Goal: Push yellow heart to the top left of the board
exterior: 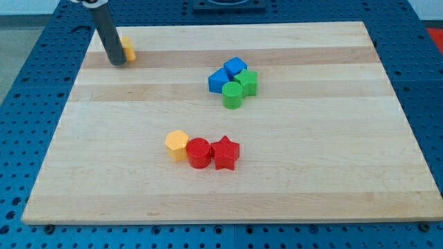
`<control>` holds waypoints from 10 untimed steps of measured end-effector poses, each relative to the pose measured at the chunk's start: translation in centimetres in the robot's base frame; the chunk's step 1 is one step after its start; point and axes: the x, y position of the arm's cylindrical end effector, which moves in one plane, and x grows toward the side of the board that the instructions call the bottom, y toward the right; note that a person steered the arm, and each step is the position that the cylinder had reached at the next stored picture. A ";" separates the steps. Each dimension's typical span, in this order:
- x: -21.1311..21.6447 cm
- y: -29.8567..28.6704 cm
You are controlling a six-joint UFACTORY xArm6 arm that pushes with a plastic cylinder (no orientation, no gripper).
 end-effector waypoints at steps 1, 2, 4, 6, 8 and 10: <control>-2.4 0.0; -2.2 0.1; -1.2 4.5; -4.2 2.5; -4.2 1.7; -0.6 14.4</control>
